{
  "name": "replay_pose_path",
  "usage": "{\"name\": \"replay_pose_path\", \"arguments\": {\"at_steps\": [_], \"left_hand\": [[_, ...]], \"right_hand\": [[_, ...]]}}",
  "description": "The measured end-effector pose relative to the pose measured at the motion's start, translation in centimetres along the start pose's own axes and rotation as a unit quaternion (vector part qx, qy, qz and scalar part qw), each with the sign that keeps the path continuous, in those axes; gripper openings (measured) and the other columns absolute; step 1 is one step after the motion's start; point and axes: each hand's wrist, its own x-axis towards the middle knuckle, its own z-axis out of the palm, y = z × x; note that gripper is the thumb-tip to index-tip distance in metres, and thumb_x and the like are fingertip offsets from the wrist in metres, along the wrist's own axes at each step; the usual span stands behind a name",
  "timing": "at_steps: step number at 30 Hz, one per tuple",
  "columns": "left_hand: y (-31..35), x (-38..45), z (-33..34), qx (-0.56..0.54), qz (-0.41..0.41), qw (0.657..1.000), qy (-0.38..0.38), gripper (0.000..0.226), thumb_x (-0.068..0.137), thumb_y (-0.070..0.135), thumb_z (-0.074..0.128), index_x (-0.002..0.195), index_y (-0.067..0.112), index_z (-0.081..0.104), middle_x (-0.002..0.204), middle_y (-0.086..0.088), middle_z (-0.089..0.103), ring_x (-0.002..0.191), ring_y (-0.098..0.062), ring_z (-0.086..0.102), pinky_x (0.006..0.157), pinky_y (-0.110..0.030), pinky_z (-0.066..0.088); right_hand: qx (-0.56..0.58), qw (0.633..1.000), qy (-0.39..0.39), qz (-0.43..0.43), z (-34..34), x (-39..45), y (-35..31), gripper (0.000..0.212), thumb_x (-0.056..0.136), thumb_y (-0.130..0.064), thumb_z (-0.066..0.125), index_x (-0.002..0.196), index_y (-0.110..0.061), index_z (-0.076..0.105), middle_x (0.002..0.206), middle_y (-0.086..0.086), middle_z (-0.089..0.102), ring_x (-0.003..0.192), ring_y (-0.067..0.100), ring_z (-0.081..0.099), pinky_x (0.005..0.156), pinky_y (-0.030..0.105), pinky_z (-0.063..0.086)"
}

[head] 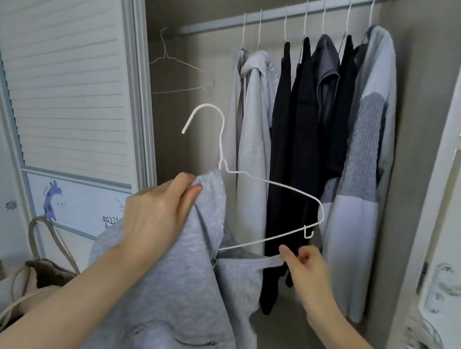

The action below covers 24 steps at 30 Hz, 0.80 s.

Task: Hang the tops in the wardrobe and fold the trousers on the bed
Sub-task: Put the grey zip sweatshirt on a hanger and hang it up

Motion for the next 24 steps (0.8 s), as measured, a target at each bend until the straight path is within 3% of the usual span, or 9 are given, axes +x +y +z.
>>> {"name": "replay_pose_path", "arguments": {"at_steps": [1,2,3,5,8,12,16,19,24], "left_hand": [[-0.1,-0.2,0.1,0.003,0.015,1.000,0.014,0.027,0.100,0.034,0.045,0.093,0.016,0.064,0.062,0.000,0.062,0.051,-0.028,0.058,0.061,-0.034,0.048],[-0.2,-0.5,0.2,0.005,0.037,0.999,0.029,0.026,0.101,0.031,0.048,0.092,0.014,0.066,0.063,-0.001,0.064,0.052,-0.027,0.058,0.073,-0.036,0.050],[-0.1,-0.8,0.3,0.004,0.065,0.997,0.042,0.024,0.101,0.028,0.050,0.092,0.012,0.066,0.063,-0.001,0.064,0.050,-0.025,0.057,0.085,-0.038,0.049],[-0.2,-1.4,0.2,0.005,0.111,0.992,0.057,0.017,0.101,0.025,0.053,0.094,0.013,0.063,0.063,0.001,0.063,0.048,-0.021,0.056,0.095,-0.040,0.046],[-0.8,-1.9,-0.1,0.021,0.152,0.986,0.061,0.010,0.101,0.025,0.054,0.097,0.017,0.056,0.066,0.003,0.064,0.049,-0.018,0.058,0.095,-0.044,0.044],[-2.5,-2.4,-1.0,0.119,0.172,0.976,0.060,0.015,0.099,0.021,0.059,0.092,0.012,0.068,0.064,0.002,0.061,0.052,-0.021,0.055,0.089,-0.049,0.042],[-4.0,-3.8,-2.4,0.184,0.217,0.957,0.046,0.017,0.096,0.009,0.056,0.088,0.007,0.071,0.061,-0.001,0.054,0.051,-0.023,0.048,0.074,-0.044,0.040],[-4.5,-4.6,-2.9,0.171,0.224,0.959,0.010,0.014,0.090,0.004,0.059,0.090,0.005,0.073,0.059,0.000,0.048,0.050,-0.022,0.045,0.068,-0.041,0.037],[-5.3,-6.4,-3.6,0.130,0.239,0.961,-0.043,0.016,0.089,-0.002,0.052,0.101,0.003,0.062,0.061,-0.003,0.051,0.047,-0.022,0.048,0.070,-0.041,0.040]], "right_hand": [[0.061,0.980,-0.095,0.167,0.0,0.9,0.2,0.037,0.084,-0.044,0.068,0.079,-0.014,0.045,0.058,-0.002,0.042,0.054,0.018,0.042,0.053,0.029,0.038],[0.133,0.924,-0.187,0.305,0.0,1.8,0.2,0.043,0.079,-0.050,0.070,0.080,-0.013,0.048,0.058,0.001,0.043,0.053,0.017,0.041,0.057,0.027,0.038],[0.182,0.865,-0.259,0.389,-0.1,2.4,0.3,0.048,0.074,-0.053,0.072,0.083,-0.011,0.051,0.063,0.005,0.047,0.057,0.020,0.044,0.064,0.030,0.042],[0.196,0.814,-0.335,0.432,0.0,3.1,1.0,0.046,0.072,-0.044,0.071,0.090,-0.006,0.055,0.077,0.012,0.054,0.067,0.025,0.053,0.078,0.039,0.049],[0.163,0.825,-0.356,0.408,1.1,2.2,1.8,0.009,0.081,-0.016,0.054,0.079,-0.008,0.055,0.070,0.009,0.052,0.058,0.020,0.054,0.070,0.034,0.051],[0.277,0.835,-0.259,0.400,1.5,1.4,3.4,0.016,0.082,-0.012,0.053,0.068,-0.005,0.056,0.049,0.004,0.042,0.034,0.013,0.040,0.050,0.024,0.043],[0.404,0.842,-0.140,0.329,-0.5,1.3,2.7,0.021,0.093,-0.007,0.045,0.073,-0.007,0.051,0.053,0.007,0.045,0.033,0.014,0.041,0.043,0.025,0.043],[0.411,0.866,-0.097,0.267,-1.7,1.0,1.5,0.026,0.096,-0.002,0.041,0.073,-0.005,0.053,0.050,0.008,0.048,0.040,0.015,0.041,0.045,0.026,0.044],[0.336,0.921,-0.058,0.188,-3.3,1.7,1.2,0.030,0.093,0.005,0.039,0.067,-0.004,0.051,0.043,0.004,0.039,0.033,0.011,0.031,0.053,0.027,0.038]]}}
